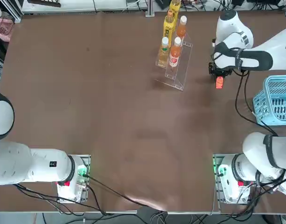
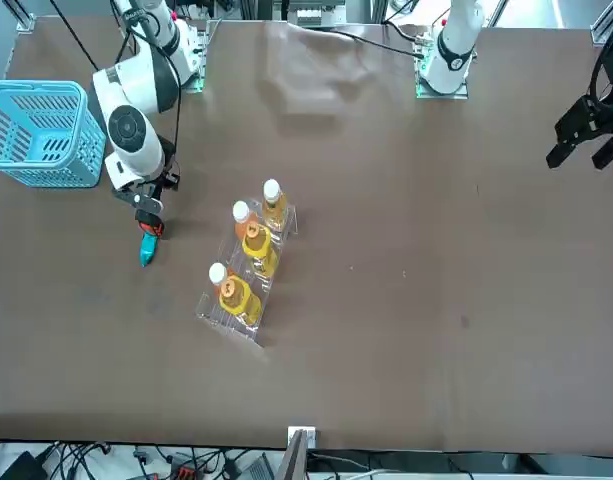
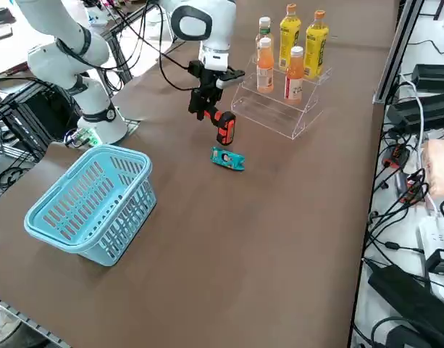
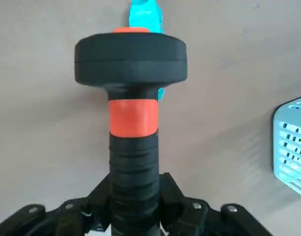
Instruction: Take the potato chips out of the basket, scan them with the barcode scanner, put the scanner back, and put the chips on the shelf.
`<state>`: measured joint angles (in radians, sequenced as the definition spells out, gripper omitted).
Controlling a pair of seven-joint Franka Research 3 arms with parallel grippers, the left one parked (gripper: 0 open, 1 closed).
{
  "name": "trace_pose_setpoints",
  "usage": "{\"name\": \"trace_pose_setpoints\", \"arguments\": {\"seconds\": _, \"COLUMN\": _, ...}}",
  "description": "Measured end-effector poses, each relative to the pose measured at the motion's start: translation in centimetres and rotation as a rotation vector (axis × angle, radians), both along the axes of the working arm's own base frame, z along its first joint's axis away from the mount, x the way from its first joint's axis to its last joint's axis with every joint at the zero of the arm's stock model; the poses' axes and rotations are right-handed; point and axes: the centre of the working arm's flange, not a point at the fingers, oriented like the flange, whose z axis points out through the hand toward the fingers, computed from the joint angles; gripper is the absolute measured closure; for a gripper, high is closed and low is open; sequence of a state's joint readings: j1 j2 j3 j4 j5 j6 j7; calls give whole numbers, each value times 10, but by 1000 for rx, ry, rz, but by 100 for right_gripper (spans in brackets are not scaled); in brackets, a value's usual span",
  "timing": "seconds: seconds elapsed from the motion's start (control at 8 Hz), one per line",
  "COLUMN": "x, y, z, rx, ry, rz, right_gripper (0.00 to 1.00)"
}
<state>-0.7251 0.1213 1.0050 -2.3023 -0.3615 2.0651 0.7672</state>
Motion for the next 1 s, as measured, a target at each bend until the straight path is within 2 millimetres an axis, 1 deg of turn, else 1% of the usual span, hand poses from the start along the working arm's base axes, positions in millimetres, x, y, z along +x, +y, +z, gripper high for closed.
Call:
{"name": "trace_pose_setpoints", "arguments": {"seconds": 0.62, "x": 3, "y": 1, "z": 2, "rx": 8, "ry": -21, "rz": 6, "right_gripper": 63}}
{"name": "trace_pose_setpoints", "arguments": {"seconds": 1.0, "x": 6, "y": -3, "z": 2, "rx": -6, "ry": -32, "rz": 21, "right_gripper": 63}}
